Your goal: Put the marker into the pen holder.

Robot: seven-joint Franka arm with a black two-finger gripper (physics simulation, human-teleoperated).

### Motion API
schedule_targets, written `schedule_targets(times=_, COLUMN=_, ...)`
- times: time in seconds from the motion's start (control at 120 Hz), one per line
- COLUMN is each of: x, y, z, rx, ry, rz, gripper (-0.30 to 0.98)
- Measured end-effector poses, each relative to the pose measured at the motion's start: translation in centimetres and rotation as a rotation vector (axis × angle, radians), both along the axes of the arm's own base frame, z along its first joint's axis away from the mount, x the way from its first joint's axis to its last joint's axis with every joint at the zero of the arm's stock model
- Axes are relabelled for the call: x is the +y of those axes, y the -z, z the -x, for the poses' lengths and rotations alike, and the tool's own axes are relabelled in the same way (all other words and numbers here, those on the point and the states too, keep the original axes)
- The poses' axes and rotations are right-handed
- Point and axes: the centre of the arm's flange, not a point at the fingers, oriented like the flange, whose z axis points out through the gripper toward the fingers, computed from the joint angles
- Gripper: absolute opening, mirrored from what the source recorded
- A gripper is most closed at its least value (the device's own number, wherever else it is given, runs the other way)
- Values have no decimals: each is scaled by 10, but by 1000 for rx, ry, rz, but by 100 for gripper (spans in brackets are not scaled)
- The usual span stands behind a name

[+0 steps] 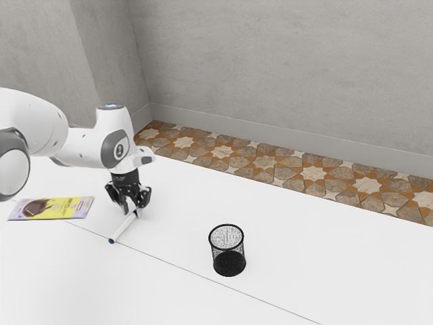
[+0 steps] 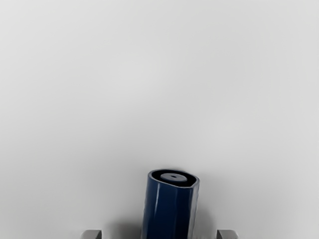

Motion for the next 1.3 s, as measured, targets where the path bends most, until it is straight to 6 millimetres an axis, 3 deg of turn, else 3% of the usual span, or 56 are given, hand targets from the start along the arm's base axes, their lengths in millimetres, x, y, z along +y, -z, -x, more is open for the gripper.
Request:
schedule_targets(times=0.225, x=0, y=2, z=0, rx=-2, ry=0, rz=3, gripper=4)
schedule_targets(times=0.433, x=0, y=6, z=0, rx=4, ry=-1, rz=-4, gripper=2)
schedule_targets(times=0.508, x=-3, y=-7, z=-3, rx=-17, ry=4, rz=-4, gripper=-2)
schedule_targets(times=0.608, x=-43, y=-78, z=-7, rx=-107, ry=66, rz=2, gripper=-3)
schedule_targets(times=0.717, x=-129, y=-166, z=16, rx=-200, ry=199, rz=38, gripper=-5)
schedule_targets(times=0.767, x=-163, y=-191, z=29, rx=-221, ry=255, rz=55, gripper=-5)
schedule_targets(times=0.842, x=-198, y=-215, z=44, rx=-233, ry=314, rz=73, gripper=-5)
schedule_targets(times=0.992, x=-256, y=-227, z=63, rx=-214, ry=406, rz=94, gripper=-6)
schedule_targets(times=1.133, x=-310, y=-228, z=50, rx=-217, ry=474, rz=94, gripper=-7)
schedule_targets(times=1.192, x=-317, y=-221, z=42, rx=-211, ry=476, rz=92, gripper=-7)
schedule_targets(times=1.3, x=-312, y=-205, z=28, rx=-198, ry=448, rz=92, gripper=-7)
